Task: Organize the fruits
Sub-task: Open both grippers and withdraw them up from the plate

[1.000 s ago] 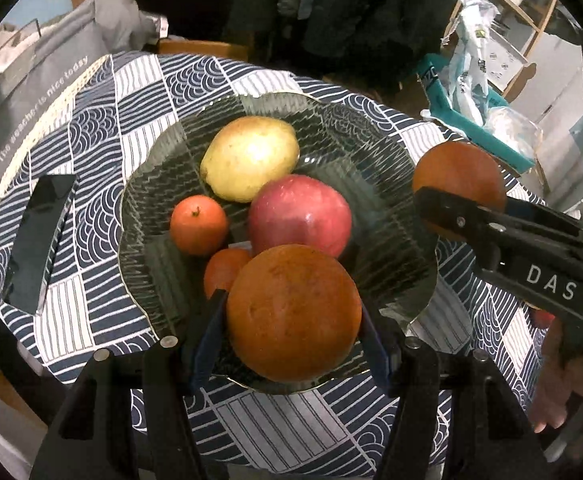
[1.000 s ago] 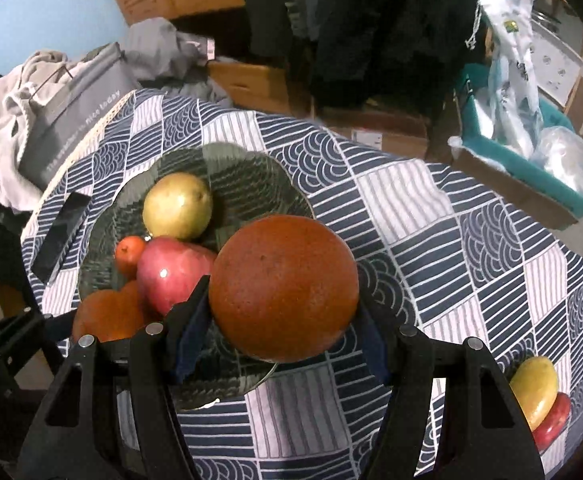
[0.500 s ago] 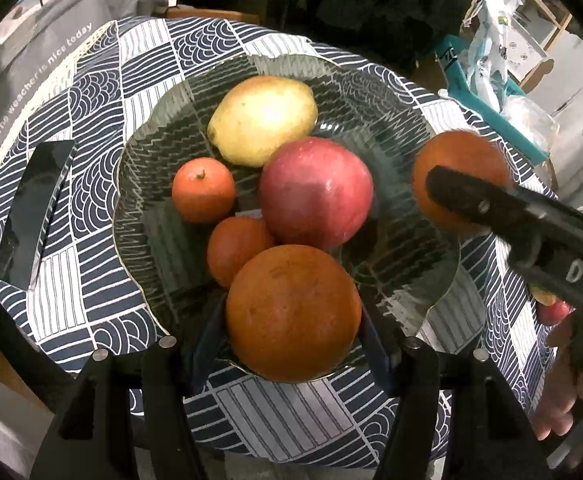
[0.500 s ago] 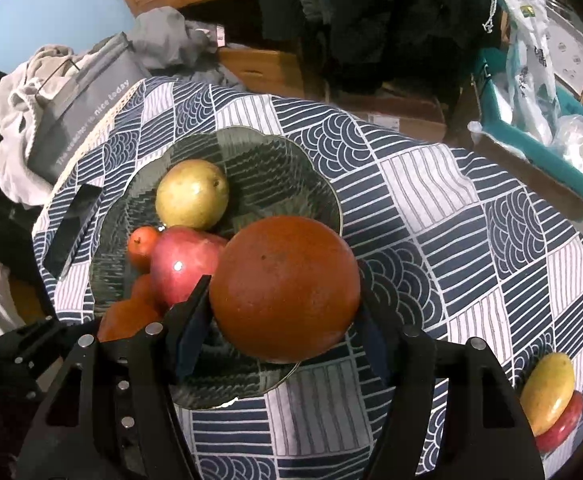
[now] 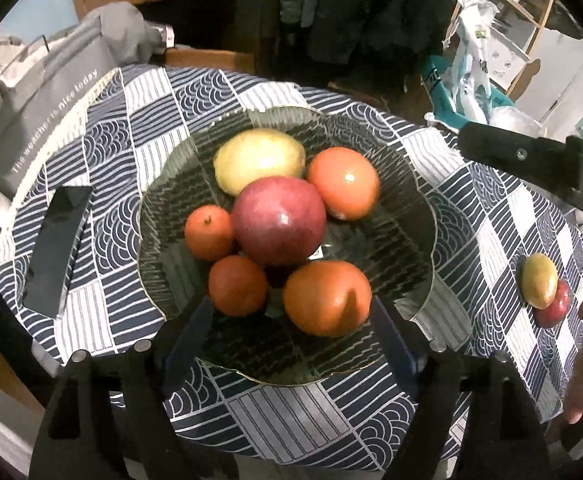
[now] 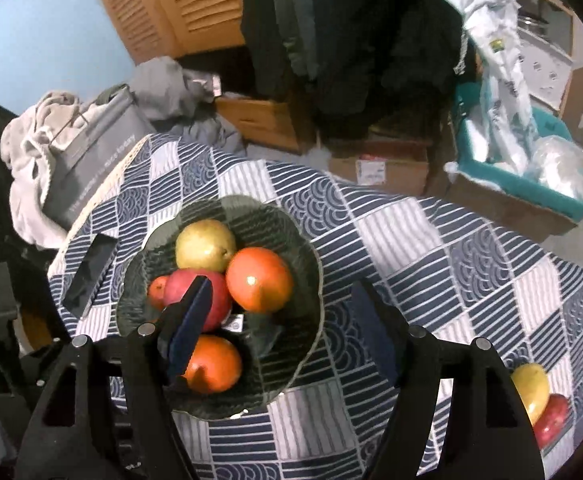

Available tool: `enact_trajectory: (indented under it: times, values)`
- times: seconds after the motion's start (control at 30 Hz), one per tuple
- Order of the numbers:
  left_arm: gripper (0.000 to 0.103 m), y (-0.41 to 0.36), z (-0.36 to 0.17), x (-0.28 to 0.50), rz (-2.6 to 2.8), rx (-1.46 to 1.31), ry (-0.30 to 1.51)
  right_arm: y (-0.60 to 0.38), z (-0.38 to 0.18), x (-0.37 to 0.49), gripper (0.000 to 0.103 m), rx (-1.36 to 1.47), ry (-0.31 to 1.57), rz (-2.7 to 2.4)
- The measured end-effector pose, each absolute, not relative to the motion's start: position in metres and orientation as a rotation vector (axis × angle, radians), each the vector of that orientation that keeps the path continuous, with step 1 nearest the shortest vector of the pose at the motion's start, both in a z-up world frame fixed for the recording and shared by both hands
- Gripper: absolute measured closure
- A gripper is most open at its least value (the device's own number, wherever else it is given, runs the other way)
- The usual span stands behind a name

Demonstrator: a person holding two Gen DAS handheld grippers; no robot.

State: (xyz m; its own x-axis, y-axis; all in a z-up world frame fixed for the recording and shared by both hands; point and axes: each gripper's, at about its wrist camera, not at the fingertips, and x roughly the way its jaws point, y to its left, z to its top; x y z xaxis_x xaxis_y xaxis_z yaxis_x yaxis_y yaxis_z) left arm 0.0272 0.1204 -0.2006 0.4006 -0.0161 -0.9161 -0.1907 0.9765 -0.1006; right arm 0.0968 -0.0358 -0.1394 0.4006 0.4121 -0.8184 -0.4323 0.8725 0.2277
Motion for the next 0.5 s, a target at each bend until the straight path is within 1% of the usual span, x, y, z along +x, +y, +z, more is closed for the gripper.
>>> enact_trajectory:
  times: [0.17, 0.5]
  values:
    - [0.021, 0.116, -0.186, 0.026, 0.109, -0.176, 1.113, -0.048, -0.126, 0.092, 0.026, -0.031, 0.993, 0.481]
    - [0.021, 0.095, -0.152, 0.024, 0.072, -0.152, 1.022, -0.087, -0.095, 0.077, 0.026, -0.051, 0.91, 0.38]
